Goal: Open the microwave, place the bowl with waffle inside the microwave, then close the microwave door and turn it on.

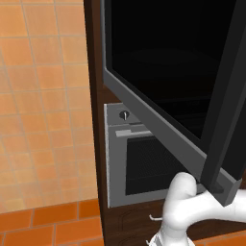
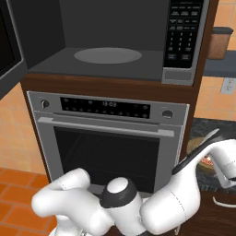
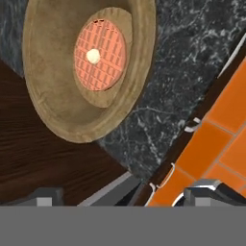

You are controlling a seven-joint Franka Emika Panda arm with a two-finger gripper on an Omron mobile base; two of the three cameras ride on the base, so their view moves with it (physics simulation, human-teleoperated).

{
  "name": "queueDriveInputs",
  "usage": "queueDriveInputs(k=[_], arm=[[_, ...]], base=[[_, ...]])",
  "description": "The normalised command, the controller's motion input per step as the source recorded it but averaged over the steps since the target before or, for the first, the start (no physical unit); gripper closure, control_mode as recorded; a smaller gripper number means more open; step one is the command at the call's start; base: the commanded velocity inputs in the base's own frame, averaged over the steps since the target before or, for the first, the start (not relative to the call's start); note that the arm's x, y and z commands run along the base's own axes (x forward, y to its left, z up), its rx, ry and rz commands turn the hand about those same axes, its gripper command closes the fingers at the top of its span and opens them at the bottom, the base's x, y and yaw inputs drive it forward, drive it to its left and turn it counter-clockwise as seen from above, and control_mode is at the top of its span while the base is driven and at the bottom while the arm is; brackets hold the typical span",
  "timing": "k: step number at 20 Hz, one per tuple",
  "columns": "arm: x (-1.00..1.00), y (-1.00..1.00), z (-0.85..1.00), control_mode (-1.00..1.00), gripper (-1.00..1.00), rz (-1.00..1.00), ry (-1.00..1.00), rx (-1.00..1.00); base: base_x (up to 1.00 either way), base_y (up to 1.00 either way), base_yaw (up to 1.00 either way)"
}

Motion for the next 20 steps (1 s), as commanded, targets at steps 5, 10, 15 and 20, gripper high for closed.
queueDriveInputs(k=[5, 10, 15, 20], arm=[[0.16, -0.36, -0.16, -1.0, -1.0, -0.01, 0.0, 0.0], [0.13, -0.41, -0.24, -1.0, -1.0, 0.0, 0.0, 0.0], [0.3, -0.08, -0.08, -1.0, -1.0, -0.03, 0.0, 0.0], [0.12, 0.0, -0.46, -1.0, -1.0, -0.03, 0.02, -0.04]], base=[[0.0, 0.0, 0.0], [0.0, 0.0, 0.0], [0.0, 0.0, 0.0], [0.0, 0.0, 0.0]])
